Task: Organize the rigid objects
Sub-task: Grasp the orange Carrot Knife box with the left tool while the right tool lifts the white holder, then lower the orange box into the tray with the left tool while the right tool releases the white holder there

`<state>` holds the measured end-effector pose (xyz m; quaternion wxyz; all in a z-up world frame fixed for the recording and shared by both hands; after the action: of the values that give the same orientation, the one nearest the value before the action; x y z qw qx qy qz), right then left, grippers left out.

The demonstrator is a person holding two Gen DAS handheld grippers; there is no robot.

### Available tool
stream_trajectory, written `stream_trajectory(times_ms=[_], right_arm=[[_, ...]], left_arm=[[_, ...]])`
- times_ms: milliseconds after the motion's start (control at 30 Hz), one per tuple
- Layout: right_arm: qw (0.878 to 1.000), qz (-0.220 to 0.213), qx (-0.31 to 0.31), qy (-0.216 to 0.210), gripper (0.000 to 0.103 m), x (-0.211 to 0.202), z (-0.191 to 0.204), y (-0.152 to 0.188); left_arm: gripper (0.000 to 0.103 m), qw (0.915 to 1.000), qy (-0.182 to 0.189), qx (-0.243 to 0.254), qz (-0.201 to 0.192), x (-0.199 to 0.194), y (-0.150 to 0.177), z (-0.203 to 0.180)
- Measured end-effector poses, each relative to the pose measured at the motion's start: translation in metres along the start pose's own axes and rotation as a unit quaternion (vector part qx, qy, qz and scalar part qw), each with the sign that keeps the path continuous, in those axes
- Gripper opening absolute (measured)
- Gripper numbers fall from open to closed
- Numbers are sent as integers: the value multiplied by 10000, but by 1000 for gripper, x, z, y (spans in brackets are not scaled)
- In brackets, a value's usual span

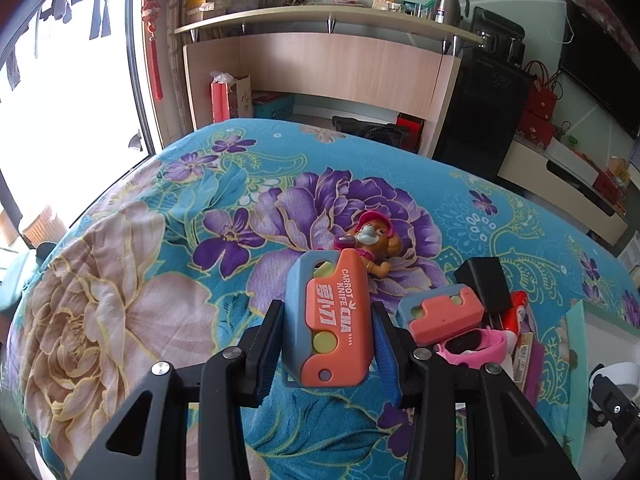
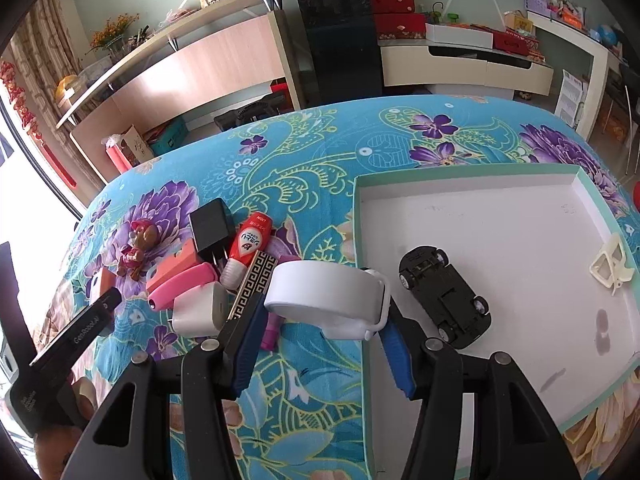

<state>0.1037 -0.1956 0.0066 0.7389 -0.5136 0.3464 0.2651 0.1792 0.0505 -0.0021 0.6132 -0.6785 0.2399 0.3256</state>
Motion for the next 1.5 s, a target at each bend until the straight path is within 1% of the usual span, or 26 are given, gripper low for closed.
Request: stream_trajectory(times_ms=[133,233,333,467,533,633,733,800,900,1000,1133,1267,1367,1500], right_arm=[[9996,-135,134,199,57,-9,-19,-6],[9984,-212,257,449,57,-16,-38,-9],[9968,-259,436,612,57,-21,-58,-12],[9949,-289,689,679,57,-26,-79,-13],[9938,-294,752,760,57,-28,-86,-13],[9905,-345,843,1032,57,-34,-101,-14],[9859,-357,1060,1246,57,-40,-123,-14],[9827,-333,1251,1325,57,-43,-139,-12],[9780,-294,1528,1389,57,-48,-159,-8],[9744,-286,1718,1424,57,-52,-172,-6],[9710,-257,1864,1475,57,-54,-184,-4],[9700,-165,1963,1424,57,-50,-190,-1],[9706,-68,1967,1385,57,-46,-191,1],[9715,45,1941,1357,57,-40,-190,3]], left_arm=[[45,9994,180,191,-221,-18,-5,-18],[45,9979,449,385,-272,-26,-5,-39],[45,9951,734,595,-306,-36,-2,-64],[45,9888,1089,950,-359,-50,5,-99],[45,9843,1291,1154,-353,-57,11,-118],[45,9756,1602,1469,-311,-66,21,-146],[45,9637,1934,1823,-255,-78,35,-176],[45,9559,2088,2058,-188,-84,45,-194],[45,9461,2259,2320,-20,-89,61,-215],[45,9365,2443,2503,235,-91,75,-231],[45,9289,2462,2724,488,-90,93,-241],[45,9239,2450,2863,665,-90,106,-246],[45,9218,2389,2957,763,-88,114,-249],[45,9212,2353,3011,724,-88,117,-251]])
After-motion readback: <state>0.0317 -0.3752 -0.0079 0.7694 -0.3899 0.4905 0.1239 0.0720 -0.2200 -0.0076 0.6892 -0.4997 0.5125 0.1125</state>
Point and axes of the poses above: each gripper's, at about its wrist camera, not at the fingertips, and x roughly the way its jaws point, z to its left, y to its underside, the point moved 2 cm from there along x, roughly the way its jaws point, and after that the axes turned 4 degrees about -y, right-handed, at the moved point
